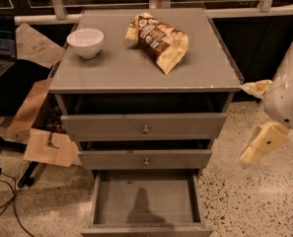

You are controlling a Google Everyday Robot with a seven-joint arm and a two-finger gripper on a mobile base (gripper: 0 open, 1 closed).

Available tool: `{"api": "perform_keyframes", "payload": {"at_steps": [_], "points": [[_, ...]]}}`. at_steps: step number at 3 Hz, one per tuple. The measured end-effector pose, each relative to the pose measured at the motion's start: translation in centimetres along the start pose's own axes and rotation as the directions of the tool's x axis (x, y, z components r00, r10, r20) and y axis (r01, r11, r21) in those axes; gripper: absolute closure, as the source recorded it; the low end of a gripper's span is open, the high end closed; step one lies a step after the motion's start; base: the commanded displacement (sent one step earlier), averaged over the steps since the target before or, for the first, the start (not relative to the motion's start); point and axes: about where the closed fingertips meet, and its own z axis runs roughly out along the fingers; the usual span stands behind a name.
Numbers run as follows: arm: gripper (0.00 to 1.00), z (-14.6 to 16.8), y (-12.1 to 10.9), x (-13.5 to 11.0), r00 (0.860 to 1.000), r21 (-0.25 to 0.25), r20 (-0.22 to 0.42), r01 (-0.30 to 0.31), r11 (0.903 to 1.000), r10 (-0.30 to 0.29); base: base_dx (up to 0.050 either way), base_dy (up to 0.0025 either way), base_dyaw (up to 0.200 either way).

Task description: Close bottom drawer

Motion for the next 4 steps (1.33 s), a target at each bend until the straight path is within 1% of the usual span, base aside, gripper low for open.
{"api": "perform_keyframes", "payload": {"at_steps": [1,2,3,4], "points": [[0.00,3.4,1.4,1.4,0.998,0.026,0.043,-0.046,0.9986,0.045,0.000,0.00000,0.000],[0.00,7.2,3.2,2.7,0.997,0.020,0.035,-0.073,0.9971,0.072,0.000,0.00000,0.000],[0.00,7.2,3.2,2.7,0.997,0.020,0.035,-0.073,0.9971,0.072,-0.050,0.00000,0.000],[0.00,7.2,3.2,2.7,0.997,0.020,0.035,-0.073,0.9971,0.072,0.000,0.00000,0.000]]}}
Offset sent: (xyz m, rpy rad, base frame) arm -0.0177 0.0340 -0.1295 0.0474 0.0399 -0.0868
